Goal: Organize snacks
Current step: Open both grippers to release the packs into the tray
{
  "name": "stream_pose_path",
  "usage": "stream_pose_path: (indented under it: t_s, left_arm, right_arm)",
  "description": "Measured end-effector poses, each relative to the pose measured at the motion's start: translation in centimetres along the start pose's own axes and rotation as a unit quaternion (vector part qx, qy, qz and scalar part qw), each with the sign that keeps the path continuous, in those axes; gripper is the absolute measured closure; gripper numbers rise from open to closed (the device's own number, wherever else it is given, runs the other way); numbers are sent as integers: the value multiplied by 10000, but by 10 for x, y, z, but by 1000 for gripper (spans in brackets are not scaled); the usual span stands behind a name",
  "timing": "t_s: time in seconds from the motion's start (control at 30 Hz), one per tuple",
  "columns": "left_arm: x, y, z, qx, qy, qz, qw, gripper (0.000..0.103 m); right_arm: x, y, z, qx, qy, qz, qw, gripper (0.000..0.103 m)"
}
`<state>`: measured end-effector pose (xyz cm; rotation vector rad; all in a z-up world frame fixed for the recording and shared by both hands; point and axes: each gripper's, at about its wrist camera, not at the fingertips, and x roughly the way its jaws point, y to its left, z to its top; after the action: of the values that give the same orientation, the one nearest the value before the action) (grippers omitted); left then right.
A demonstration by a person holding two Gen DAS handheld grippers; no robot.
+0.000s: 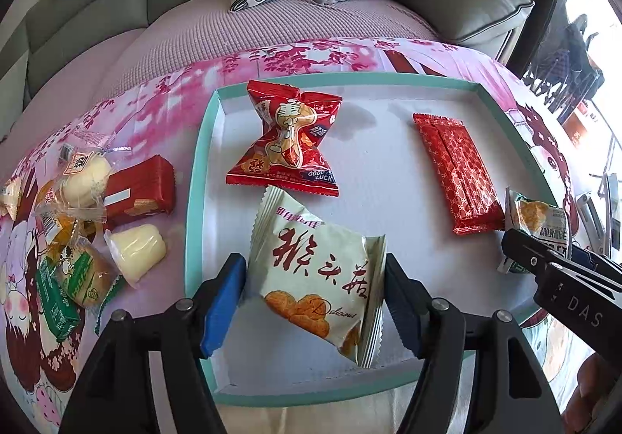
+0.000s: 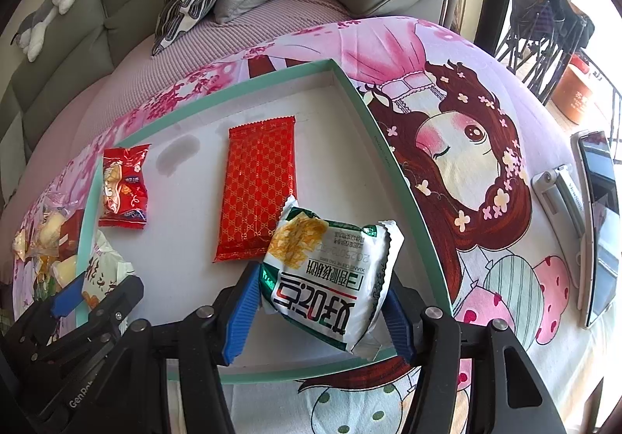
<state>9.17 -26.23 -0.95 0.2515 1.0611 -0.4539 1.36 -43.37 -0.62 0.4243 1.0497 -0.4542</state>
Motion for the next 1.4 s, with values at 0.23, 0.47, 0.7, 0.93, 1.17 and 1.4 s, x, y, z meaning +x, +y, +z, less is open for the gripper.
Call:
stream_pose_path:
  t_s: [0.23, 0.47, 0.7, 0.93, 1.17, 1.4]
  left_arm:
    - [-6, 1, 2, 14, -105, -102, 9999, 24]
    - [-17, 3, 4, -12, -254, -139, 9996, 24]
    - [-21, 9, 5, -137, -324, -99, 9993, 24]
    - [-20, 25, 7, -420, -342, 16, 9985, 24]
    - [-20, 36, 7, -625, -366, 91, 9973, 24]
    - [-21, 52, 7, -911, -527, 489, 9932, 8]
  right_arm:
    - [1, -3, 2, 64, -37, 80, 9999, 34]
    - [-4, -3, 3, 49, -126, 89, 9999, 34]
    - [-6, -1, 3, 7, -187, 104, 9998, 27]
    - [-8, 1, 3, -31, -297, 154, 9994, 13]
    - [-7, -1, 3, -5, -300, 117, 9995, 12]
    - [-8, 1, 3, -50, -366, 126, 9992, 0]
